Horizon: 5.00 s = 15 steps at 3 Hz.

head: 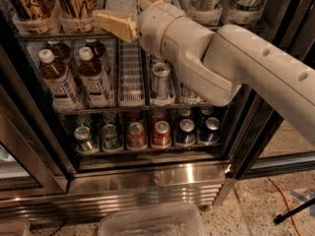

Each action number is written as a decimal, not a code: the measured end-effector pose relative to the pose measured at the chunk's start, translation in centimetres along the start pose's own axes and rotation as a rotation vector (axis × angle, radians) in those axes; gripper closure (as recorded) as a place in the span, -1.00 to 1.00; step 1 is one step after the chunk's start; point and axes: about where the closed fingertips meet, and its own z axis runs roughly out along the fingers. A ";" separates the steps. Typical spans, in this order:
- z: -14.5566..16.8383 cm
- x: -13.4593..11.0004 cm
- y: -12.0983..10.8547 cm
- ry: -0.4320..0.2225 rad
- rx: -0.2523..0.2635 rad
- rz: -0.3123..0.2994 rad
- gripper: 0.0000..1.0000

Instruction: Pick water bottle from top shelf of fridge

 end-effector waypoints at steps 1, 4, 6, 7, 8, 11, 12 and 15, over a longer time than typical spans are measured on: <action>0.7 0.0 -0.3 -0.015 -0.035 0.007 -0.50; 1.8 -0.1 -0.8 -0.034 -0.101 0.021 -0.08; 1.8 -0.1 -0.8 -0.034 -0.101 0.021 0.85; 1.8 -0.1 -0.8 -0.034 -0.101 0.021 1.00; 1.8 -0.7 -0.8 -0.052 -0.105 0.007 1.00; 0.4 -4.3 -0.9 -0.180 -0.110 -0.096 1.00; -1.1 -4.4 0.3 -0.162 -0.127 -0.093 1.00; -5.8 -4.2 5.2 0.024 -0.289 -0.008 1.00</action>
Offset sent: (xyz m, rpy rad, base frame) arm 0.0270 -0.0015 0.0077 0.0158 -0.0030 0.1233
